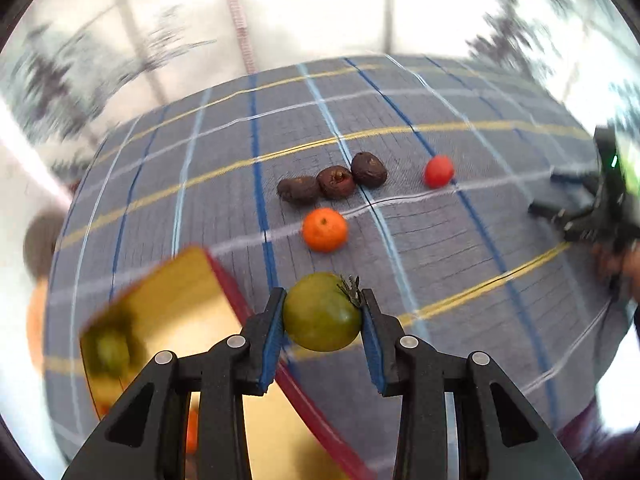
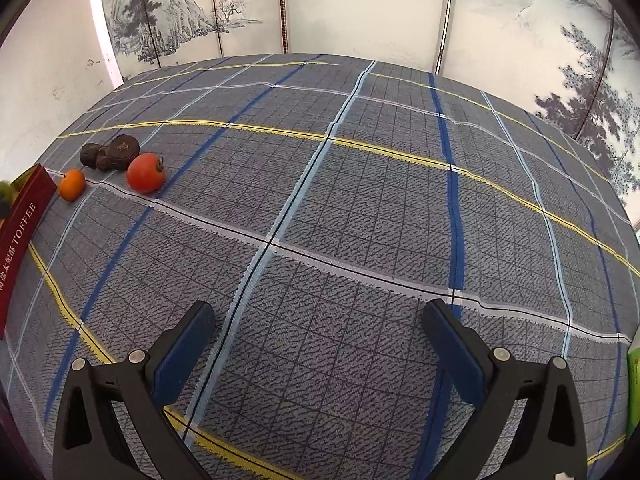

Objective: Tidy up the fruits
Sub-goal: 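Carry the green fruit toward the tin while the right gripper grasps a dark dried fruit, then lower the green fruit into the tin and open the left gripper while the right gripper holds the dried fruit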

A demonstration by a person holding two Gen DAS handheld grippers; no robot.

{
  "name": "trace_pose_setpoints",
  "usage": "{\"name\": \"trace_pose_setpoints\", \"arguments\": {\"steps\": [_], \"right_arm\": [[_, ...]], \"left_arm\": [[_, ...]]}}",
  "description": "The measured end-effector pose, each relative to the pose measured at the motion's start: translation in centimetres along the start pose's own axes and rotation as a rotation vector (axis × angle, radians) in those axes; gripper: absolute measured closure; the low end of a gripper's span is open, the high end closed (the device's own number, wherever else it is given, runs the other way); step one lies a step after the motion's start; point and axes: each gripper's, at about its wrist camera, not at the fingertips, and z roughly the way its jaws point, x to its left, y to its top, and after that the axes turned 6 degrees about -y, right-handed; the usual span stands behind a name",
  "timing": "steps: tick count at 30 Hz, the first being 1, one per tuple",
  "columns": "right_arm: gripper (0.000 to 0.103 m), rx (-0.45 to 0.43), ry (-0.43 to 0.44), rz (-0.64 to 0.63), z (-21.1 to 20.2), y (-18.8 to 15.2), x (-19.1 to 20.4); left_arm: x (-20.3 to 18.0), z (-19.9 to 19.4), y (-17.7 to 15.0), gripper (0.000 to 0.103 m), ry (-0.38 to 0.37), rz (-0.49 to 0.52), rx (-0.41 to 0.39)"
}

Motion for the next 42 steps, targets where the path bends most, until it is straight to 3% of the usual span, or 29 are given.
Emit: {"name": "trace_pose_setpoints", "arguments": {"steps": [3, 5, 7, 12, 17, 20, 26, 27, 28, 31, 34, 38, 42], "right_arm": [[0.0, -0.003, 0.007, 0.003, -0.1, 0.0, -0.1], [0.003, -0.056, 0.047, 0.036, -1.1, -0.1, -0.7], [0.029, -0.148, 0.151, 0.05, -2.8, 0.2, -0.7], [0.041, -0.191, 0.335, -0.17, -4.5, 5.0, 5.9], [0.046, -0.148, 0.401, -0.368, -1.3, 9.0, 13.5], [0.047, -0.128, 0.384, -0.468, 0.8, 10.4, 16.3], [0.047, -0.054, 0.381, -0.561, 4.6, 12.4, 18.6], [0.05, -0.032, 0.403, -0.558, 5.2, 12.6, 18.7], [0.065, -0.008, 0.427, -0.553, 5.7, 12.8, 18.8], [0.068, -0.022, 0.405, -0.552, 5.2, 12.4, 18.9], [0.068, -0.122, 0.431, -0.477, 1.3, 11.3, 17.5], [0.068, -0.213, 0.467, -0.354, -4.4, 6.1, 13.5], [0.068, -0.194, 0.389, -0.232, -5.4, 1.1, 10.0]], "left_arm": [[-0.8, -2.3, -1.8, 0.066, 0.008, -0.092, -0.06], [-1.3, -3.4, -2.9, 0.066, 0.039, -0.12, -0.089], [-1.7, -4.4, -4.0, 0.066, 0.067, -0.139, -0.111], [-2.7, -6.0, -5.7, 0.066, 0.107, -0.132, -0.131], [-2.1, -7.3, -6.3, 0.066, 0.11, -0.162, -0.156], [-1.4, -7.5, -6.6, 0.066, 0.112, -0.185, -0.161], [0.0, -7.3, -6.7, 0.066, 0.117, -0.206, -0.161], [0.1, -7.2, -6.7, 0.066, 0.115, -0.209, -0.159], [0.2, -7.0, -6.7, 0.066, 0.11, -0.214, -0.155], [0.3, -6.7, -6.8, 0.066, 0.124, -0.217, -0.153], [0.6, -6.7, -7.1, 0.066, 0.127, -0.234, -0.159], [0.9, -6.7, -7.6, 0.066, 0.135, -0.254, -0.158], [0.7, -6.5, -8.2, 0.066, 0.143, -0.262, -0.16]]}}
